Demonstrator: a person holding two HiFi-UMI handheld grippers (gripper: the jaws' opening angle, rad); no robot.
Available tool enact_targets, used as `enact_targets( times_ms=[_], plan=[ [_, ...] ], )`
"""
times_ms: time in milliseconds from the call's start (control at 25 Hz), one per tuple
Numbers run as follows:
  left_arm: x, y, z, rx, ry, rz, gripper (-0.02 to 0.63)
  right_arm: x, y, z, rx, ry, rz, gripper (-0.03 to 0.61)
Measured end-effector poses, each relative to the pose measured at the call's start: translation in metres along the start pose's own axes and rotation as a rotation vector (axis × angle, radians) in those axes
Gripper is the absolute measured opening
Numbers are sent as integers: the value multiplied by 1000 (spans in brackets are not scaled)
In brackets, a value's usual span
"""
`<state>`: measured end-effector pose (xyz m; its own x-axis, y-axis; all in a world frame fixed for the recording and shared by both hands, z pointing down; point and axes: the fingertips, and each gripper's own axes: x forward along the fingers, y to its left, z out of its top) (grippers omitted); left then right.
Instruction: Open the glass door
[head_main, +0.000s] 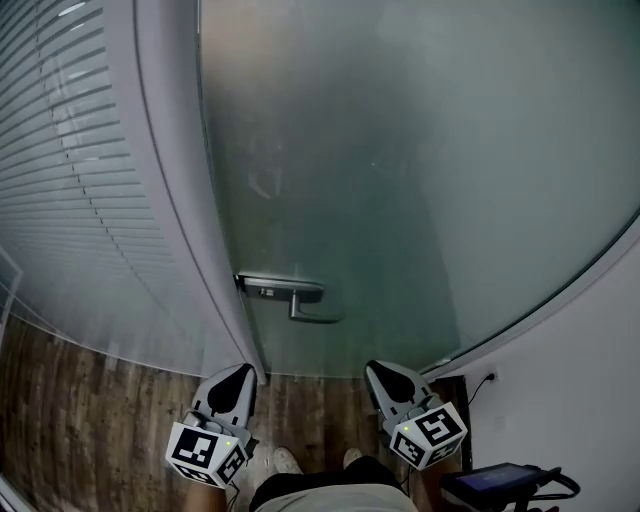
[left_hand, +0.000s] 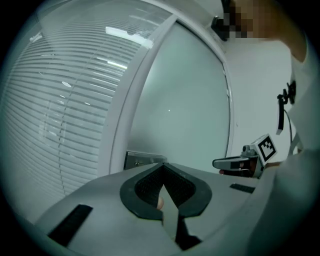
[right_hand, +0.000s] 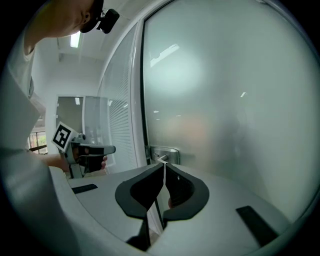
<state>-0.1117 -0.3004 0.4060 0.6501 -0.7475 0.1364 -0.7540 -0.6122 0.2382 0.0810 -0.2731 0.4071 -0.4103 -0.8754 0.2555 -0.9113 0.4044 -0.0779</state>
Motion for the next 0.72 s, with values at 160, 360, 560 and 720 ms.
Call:
enact_targets(
  times_ms=[160,360,560,720],
  plan=[
    [7,4,-5,8,33,41,-1,20,-5,-8,17,28,83,3],
    [20,-3,-5,22,66,138,-1,45,-26,-13,46,32,180,3],
    [64,-24,-31,7,86,193,0,72,-60,-32,42,62,299,6],
    [68,-26,-21,-2,87,231,0,80,-52,-26,-2,105,389,58]
  ],
)
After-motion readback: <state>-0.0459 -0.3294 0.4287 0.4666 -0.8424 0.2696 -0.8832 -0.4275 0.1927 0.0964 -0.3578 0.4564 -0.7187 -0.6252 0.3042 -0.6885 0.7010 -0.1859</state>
